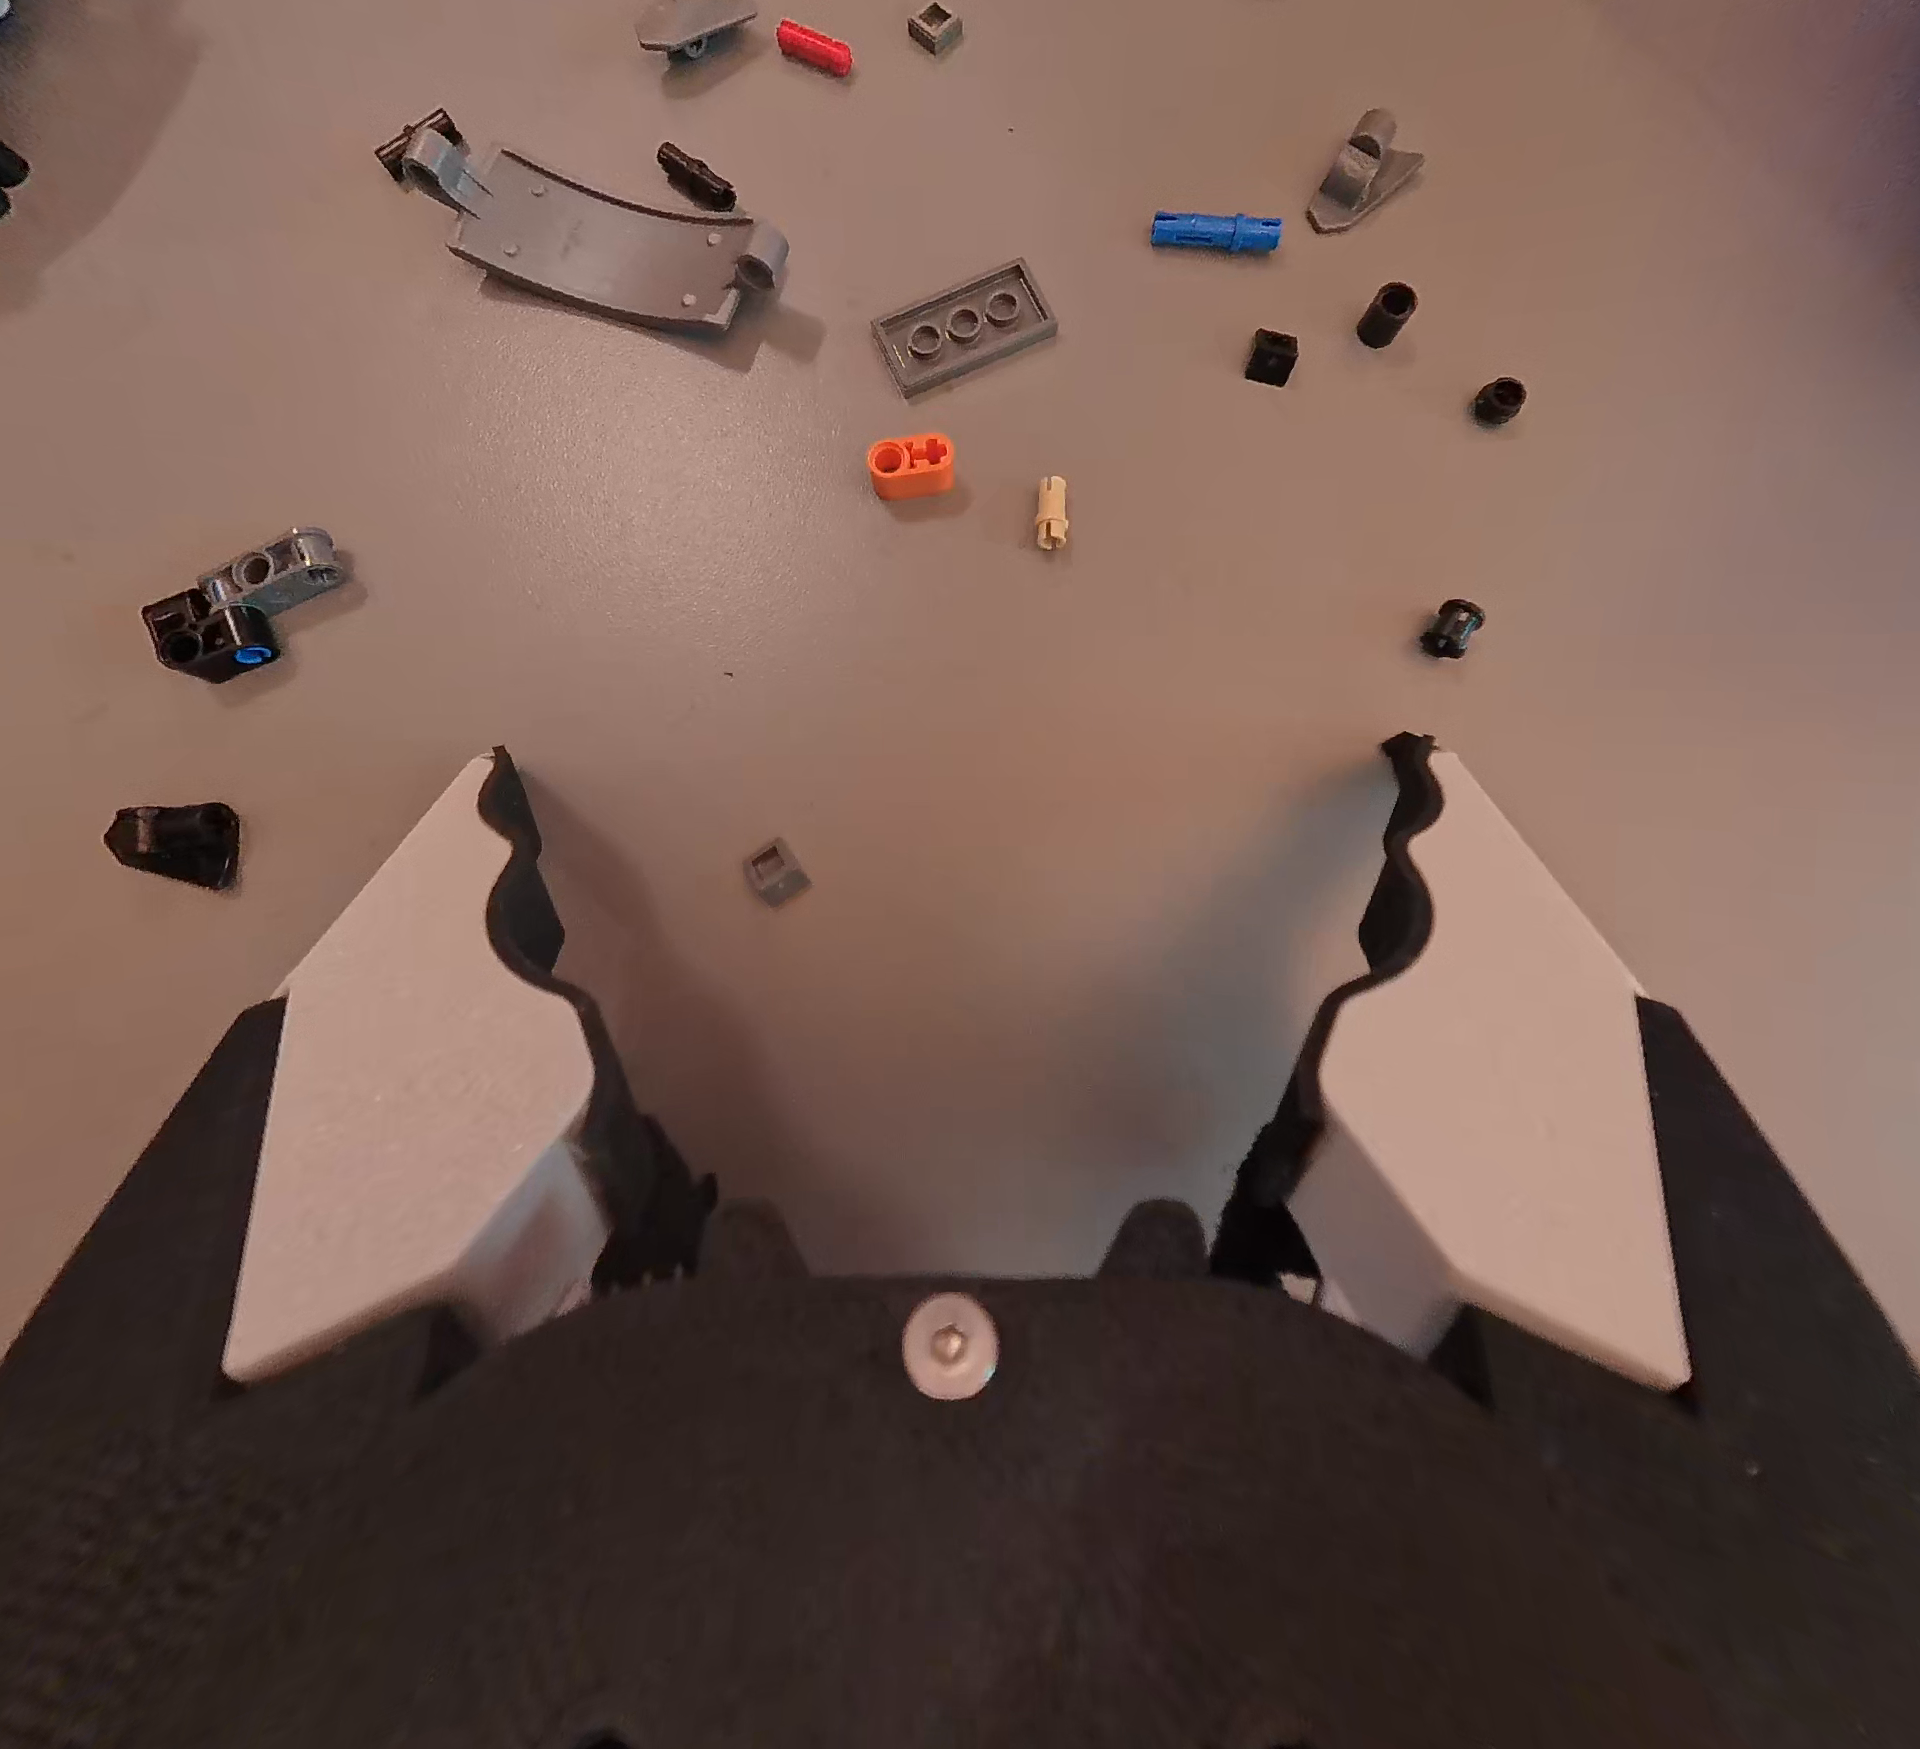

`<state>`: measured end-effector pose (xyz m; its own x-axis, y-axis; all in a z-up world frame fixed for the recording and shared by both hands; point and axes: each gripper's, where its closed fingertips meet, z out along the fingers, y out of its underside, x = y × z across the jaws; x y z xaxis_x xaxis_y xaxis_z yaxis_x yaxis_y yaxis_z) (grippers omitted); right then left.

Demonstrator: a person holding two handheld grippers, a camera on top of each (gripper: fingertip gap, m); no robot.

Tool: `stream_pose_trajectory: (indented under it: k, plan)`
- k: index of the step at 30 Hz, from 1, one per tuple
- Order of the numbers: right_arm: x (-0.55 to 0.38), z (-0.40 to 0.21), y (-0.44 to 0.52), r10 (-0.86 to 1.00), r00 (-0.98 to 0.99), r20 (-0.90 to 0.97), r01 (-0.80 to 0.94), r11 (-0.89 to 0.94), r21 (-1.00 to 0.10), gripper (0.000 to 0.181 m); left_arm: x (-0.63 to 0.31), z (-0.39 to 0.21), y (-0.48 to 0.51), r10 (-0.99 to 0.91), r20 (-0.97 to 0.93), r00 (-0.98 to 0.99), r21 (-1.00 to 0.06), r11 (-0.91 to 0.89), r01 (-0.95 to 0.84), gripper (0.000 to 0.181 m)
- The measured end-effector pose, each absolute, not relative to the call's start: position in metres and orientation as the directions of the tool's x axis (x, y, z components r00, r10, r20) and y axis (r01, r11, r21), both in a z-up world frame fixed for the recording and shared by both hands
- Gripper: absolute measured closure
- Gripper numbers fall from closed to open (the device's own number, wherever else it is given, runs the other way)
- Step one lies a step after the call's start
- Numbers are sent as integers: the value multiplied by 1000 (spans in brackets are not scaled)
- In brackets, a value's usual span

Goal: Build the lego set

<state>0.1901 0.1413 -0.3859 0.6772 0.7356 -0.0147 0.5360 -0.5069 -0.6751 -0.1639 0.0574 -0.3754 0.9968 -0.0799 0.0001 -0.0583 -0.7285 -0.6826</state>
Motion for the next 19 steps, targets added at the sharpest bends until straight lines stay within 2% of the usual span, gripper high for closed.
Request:
stream_pose_trajectory:
  k: [8, 10, 16, 19]
  plan:
    - [190, -386, 142, 736, 676, -15, 536, -506, -675, 26, -164, -375, 58, -120, 10, 993, -665, -742, -83, 93]
    - [190, -387, 142, 739, 674, -14, 538, -503, -676, 26, -161, -372, 58, -141, 24, 990, -671, -736, -88, 84]
    - [189, -387, 144, 745, 667, -15, 539, -496, -681, 25, -160, -366, 60, -153, -11, 988, -682, -722, -119, 84]
    - [190, -387, 144, 744, 668, -13, 541, -497, -679, 26, -166, -359, 60, -124, -45, 991, -687, -716, -120, 73]
